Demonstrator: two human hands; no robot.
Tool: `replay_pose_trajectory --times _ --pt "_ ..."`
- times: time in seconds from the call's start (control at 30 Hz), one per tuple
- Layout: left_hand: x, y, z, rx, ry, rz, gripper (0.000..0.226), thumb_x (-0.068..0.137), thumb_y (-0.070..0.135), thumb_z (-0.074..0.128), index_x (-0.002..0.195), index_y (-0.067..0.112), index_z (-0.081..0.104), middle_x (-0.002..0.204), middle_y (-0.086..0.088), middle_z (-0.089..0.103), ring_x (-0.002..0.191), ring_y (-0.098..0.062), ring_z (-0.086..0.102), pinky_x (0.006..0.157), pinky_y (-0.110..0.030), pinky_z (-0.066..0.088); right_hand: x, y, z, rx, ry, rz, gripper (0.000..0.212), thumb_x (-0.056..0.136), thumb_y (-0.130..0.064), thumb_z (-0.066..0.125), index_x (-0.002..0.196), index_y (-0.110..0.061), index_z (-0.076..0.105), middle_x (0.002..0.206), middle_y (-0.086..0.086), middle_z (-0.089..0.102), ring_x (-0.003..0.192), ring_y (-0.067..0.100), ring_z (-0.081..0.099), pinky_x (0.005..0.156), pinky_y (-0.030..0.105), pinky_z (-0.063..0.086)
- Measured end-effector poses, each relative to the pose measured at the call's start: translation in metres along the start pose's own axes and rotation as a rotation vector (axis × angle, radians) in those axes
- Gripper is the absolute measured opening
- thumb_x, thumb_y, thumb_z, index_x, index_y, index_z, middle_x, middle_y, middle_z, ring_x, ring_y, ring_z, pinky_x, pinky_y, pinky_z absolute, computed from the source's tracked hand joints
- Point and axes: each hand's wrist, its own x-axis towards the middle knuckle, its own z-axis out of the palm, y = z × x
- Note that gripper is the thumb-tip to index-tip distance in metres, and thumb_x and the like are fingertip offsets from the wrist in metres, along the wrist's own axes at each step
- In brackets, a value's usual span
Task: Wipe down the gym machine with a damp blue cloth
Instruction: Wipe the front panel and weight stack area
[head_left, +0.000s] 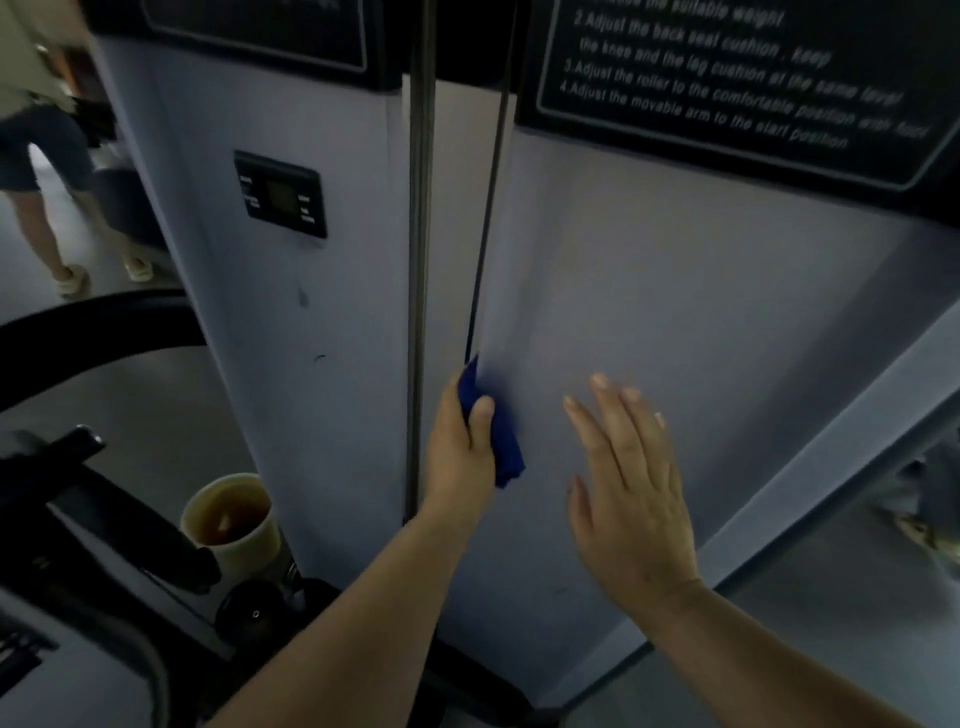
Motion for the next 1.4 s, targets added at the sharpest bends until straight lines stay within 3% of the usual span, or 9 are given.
replay_pose_trajectory --times 0.23,0.4,0.57,0.67,0.83,1.0,1.17,1.3,1.4 --pt "0.028 0.101 0.001 0.017 0.083 0.33 0.038 0.105 0.026 0.04 0.139 0.04 0.034 0.11 0.03 0.053 0.093 0.021 0.054 0.078 -0.001 0.041 0.06 -0.006 -0.015 0.316 0.228 -0.033 0.063 0.083 0.009 0.055 0.143 -0.007 0.043 0.155 0.011 0.032 0.145 0.029 0.03 0.118 0.052 0.024" --pt "0.007 0.065 -0.004 0.14 0.074 0.013 0.015 0.104 0.032 0.044 0.114 0.04 0.049 0.106 0.006 0.068 0.095 -0.013 0.066 0.077 -0.025 0.053 0.078 -0.004 -0.03 0.376 0.164 -0.082 0.054 0.086 -0.005 0.051 0.139 -0.014 0.048 0.155 0.003 0.034 0.146 0.022 0.026 0.119 0.046 0.023" --pt "0.009 0.136 -0.034 -0.197 0.542 0.072 0.011 0.102 0.033 0.045 0.108 0.032 0.054 0.104 0.005 0.065 0.093 -0.01 0.062 0.081 -0.031 0.049 0.092 -0.008 -0.041 0.414 0.152 -0.09 0.053 0.084 -0.012 0.043 0.135 -0.019 0.053 0.152 0.0 0.04 0.142 0.02 0.031 0.115 0.034 0.015" --pt "0.033 0.161 -0.065 -0.068 0.742 0.351 0.038 0.104 0.032 0.04 0.142 0.036 0.037 0.134 0.007 0.053 0.12 -0.009 0.052 0.1 -0.031 0.041 0.105 -0.022 -0.045 0.44 0.185 -0.135 0.055 0.079 -0.007 0.049 0.133 -0.018 0.055 0.151 0.001 0.04 0.141 0.021 0.033 0.113 0.043 0.025" --pt "0.091 0.119 -0.061 0.578 0.501 0.353 0.065 0.105 0.029 0.032 0.156 0.022 -0.009 0.163 0.003 -0.015 0.15 -0.014 -0.016 0.124 -0.043 -0.001 0.13 -0.045 -0.044 0.413 0.164 -0.137 0.059 0.075 0.002 0.061 0.131 -0.017 0.057 0.149 0.003 0.043 0.141 0.022 0.032 0.117 0.038 0.019" --pt "0.133 0.136 -0.103 0.284 0.531 0.383 0.056 0.107 0.034 0.021 0.157 0.026 -0.004 0.163 0.007 -0.015 0.149 -0.009 -0.014 0.123 -0.045 -0.003 0.152 -0.074 -0.029 0.471 0.016 -0.181 0.066 0.078 0.009 0.06 0.138 -0.015 0.051 0.156 0.0 0.033 0.144 0.017 0.028 0.119 0.03 0.023" --pt "0.133 0.126 -0.108 0.268 0.518 0.486 0.054 0.108 0.028 0.023 0.157 0.024 0.001 0.164 0.005 -0.011 0.15 -0.009 -0.012 0.122 -0.036 -0.007 0.197 -0.114 -0.023 0.882 -0.167 0.352 0.061 0.103 -0.015 0.042 0.155 -0.03 0.016 0.161 -0.011 0.02 0.143 0.005 0.028 0.103 0.012 0.021" --pt "0.134 0.107 -0.121 0.306 0.417 0.611 0.051 0.107 0.027 0.026 0.152 0.034 0.004 0.163 0.012 -0.006 0.149 -0.004 -0.009 0.117 -0.015 -0.008 0.233 -0.121 -0.004 1.201 -0.283 0.739 0.044 0.107 -0.034 0.032 0.149 -0.023 0.031 0.146 -0.005 0.034 0.113 0.008 0.042 0.08 0.006 0.02" --pt "0.165 0.117 -0.165 0.29 0.45 0.563 0.053 0.108 0.024 0.029 0.154 0.033 0.004 0.163 0.01 -0.004 0.15 -0.006 -0.006 0.123 -0.03 0.0 0.229 -0.13 0.009 1.228 -0.219 0.781 0.044 0.106 -0.042 0.027 0.134 -0.019 0.051 0.122 -0.008 0.046 0.099 0.005 0.041 0.088 0.015 0.028"
